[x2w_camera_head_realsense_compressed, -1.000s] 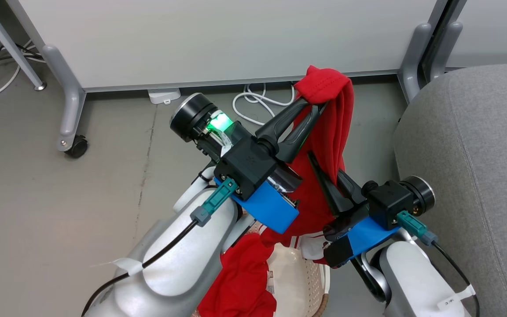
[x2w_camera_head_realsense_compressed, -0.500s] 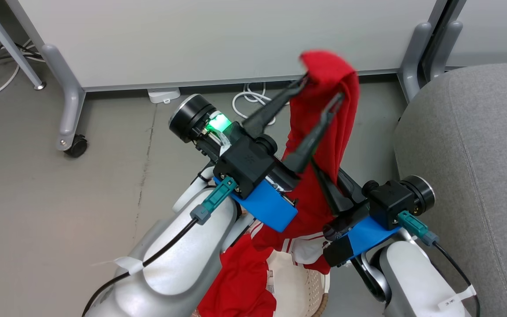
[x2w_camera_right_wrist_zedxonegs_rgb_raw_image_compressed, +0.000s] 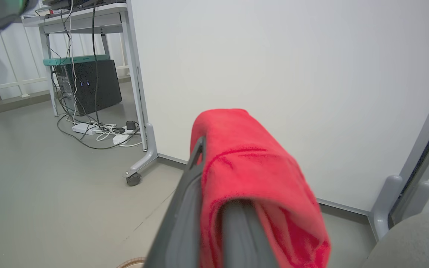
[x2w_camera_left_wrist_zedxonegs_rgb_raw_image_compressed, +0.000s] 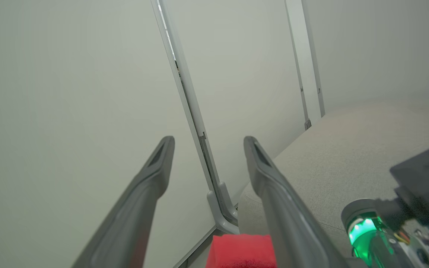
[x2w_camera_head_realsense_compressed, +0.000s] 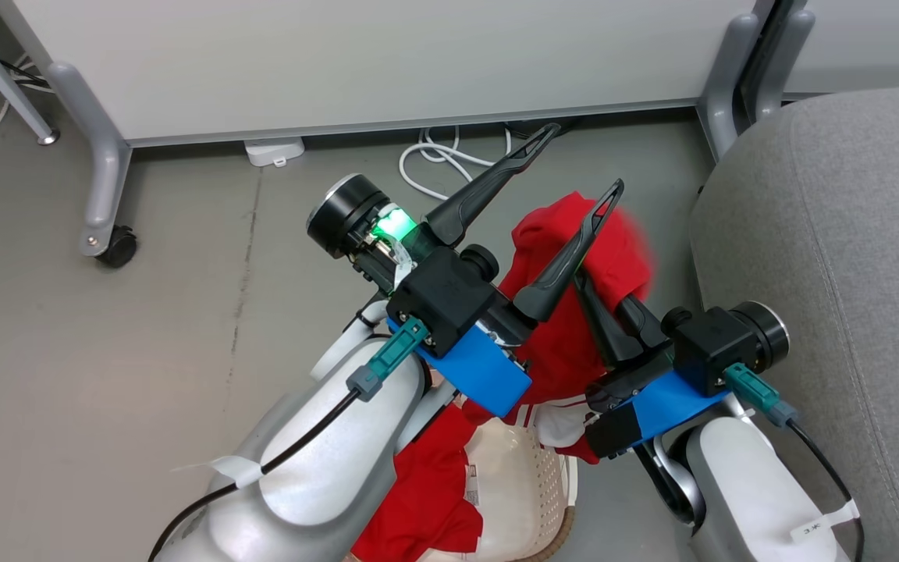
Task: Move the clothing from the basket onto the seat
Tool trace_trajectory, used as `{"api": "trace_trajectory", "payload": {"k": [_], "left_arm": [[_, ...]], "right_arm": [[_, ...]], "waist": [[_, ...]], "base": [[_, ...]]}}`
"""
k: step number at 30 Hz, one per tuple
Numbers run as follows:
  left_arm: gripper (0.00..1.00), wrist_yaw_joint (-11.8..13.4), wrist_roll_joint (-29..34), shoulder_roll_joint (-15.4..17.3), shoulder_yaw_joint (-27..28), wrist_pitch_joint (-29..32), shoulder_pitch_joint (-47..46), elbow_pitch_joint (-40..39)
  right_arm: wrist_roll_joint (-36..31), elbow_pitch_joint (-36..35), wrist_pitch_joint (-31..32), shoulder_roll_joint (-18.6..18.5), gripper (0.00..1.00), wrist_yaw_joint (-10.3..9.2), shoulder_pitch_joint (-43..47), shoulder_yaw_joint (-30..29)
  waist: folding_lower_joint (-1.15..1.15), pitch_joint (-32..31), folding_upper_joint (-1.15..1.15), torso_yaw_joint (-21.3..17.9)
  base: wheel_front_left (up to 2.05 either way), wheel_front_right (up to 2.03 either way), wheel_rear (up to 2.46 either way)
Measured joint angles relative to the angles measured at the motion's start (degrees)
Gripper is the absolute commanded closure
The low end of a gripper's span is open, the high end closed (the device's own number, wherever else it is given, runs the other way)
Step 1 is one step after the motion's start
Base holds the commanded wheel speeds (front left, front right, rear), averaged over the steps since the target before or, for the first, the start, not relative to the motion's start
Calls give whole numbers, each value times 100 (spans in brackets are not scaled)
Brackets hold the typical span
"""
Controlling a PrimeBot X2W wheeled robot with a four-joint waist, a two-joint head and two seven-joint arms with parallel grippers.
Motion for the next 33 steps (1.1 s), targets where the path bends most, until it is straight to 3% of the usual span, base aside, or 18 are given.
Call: {"api": "trace_trajectory", "payload": {"k": [11,33], "left_arm": [[0,0,-68,107,-249,1,-41,110],[0,0,-152,268,-704,0,-282,223]], "right_arm": [[-3,-172,0,0,100,0,-31,-230],[-171,-516,0,-7,100,0,71,-1036]], "waist": [[0,276,0,-372],[0,690,0,-1555]], "base": [[0,0,0],[0,0,0]]}}
